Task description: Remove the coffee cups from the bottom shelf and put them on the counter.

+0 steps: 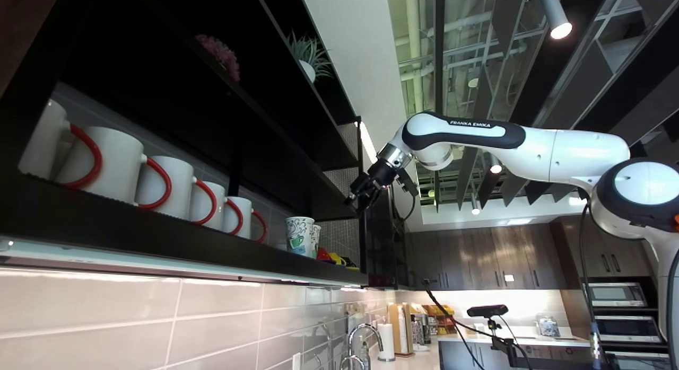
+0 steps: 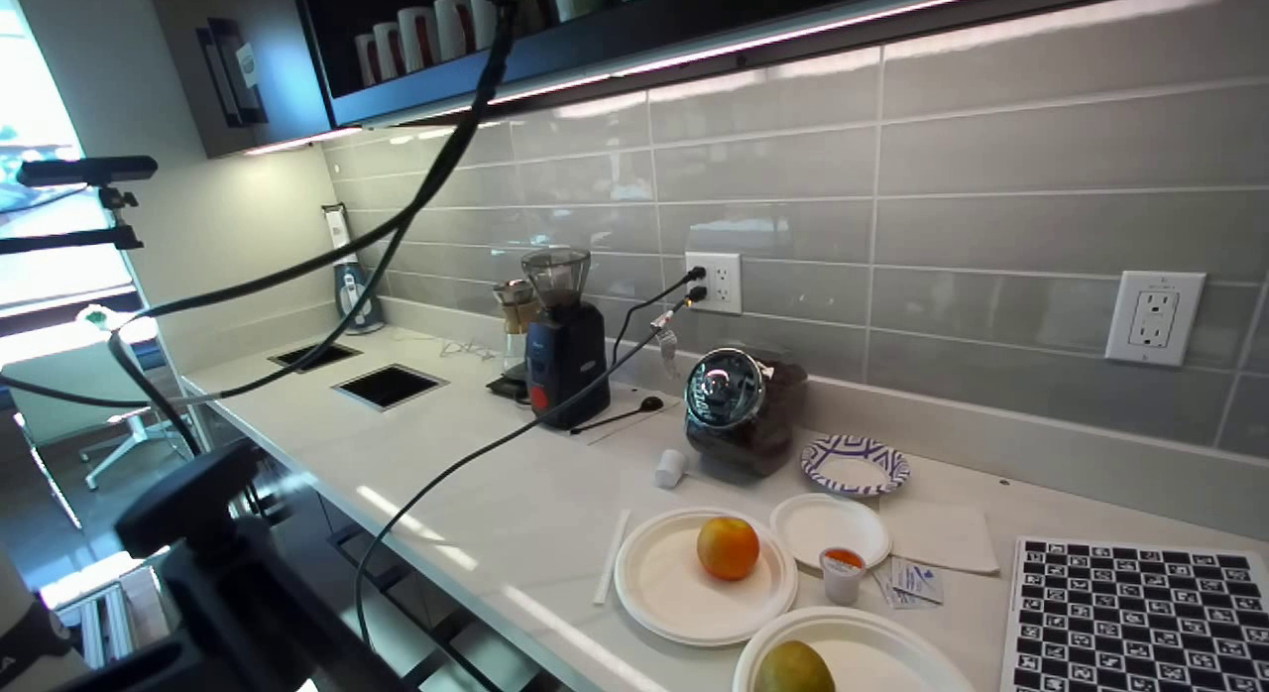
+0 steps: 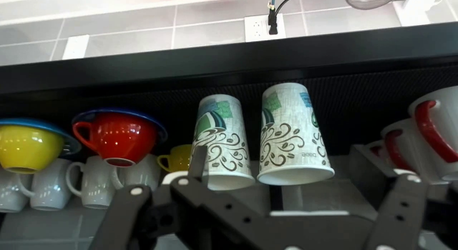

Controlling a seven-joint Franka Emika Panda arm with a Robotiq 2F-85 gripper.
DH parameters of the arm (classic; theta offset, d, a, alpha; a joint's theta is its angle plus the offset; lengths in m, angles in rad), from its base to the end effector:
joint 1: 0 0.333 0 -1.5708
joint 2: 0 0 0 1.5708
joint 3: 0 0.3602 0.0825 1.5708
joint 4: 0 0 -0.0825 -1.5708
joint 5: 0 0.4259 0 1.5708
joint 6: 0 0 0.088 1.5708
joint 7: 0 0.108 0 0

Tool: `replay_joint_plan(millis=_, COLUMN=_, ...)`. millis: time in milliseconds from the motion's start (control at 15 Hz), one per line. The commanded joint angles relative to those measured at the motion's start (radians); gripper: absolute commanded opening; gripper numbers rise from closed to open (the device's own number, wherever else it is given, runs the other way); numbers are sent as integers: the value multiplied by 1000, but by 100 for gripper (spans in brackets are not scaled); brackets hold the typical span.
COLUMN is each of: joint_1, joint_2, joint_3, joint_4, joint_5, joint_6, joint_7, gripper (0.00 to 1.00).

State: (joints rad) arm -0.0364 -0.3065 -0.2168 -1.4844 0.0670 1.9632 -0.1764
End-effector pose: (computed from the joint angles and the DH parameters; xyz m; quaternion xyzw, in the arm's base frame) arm 0.4522 -0.1472 0.9224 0.9222 -0.0433 0.3840 0.0169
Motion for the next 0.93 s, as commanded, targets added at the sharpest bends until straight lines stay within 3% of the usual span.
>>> replay_joint_plan(millis=0, joint_1=10, joint_2=99, joint_3=-33, joint_4=144, joint_5=79, joint_6=-73, joint_7=-153, gripper=100)
replay_joint_plan(millis=133, joint_1=-3, joint_2=124, joint_3=-35, joint_4=166, joint_5=87, joint_6=-75, joint_7=-203, gripper=100)
replay_joint_plan(millis=200, joint_1=2, joint_2=73, joint_3=-20, joint_4=88, joint_5=50, joint_6=-39, joint_7=-139, gripper=100)
replay_joint_plan(millis=667, joint_1=1, joint_2=82, joint_3=-21, joint_4=92, joint_5=50, joint_6=-40, joint_7=-143, gripper=100)
replay_joint_plan(millis=867, joint_1=-3, joint_2=120, joint_3=-46, joint_4=109, joint_5=82, joint_6=25, joint_7=-157, gripper=100)
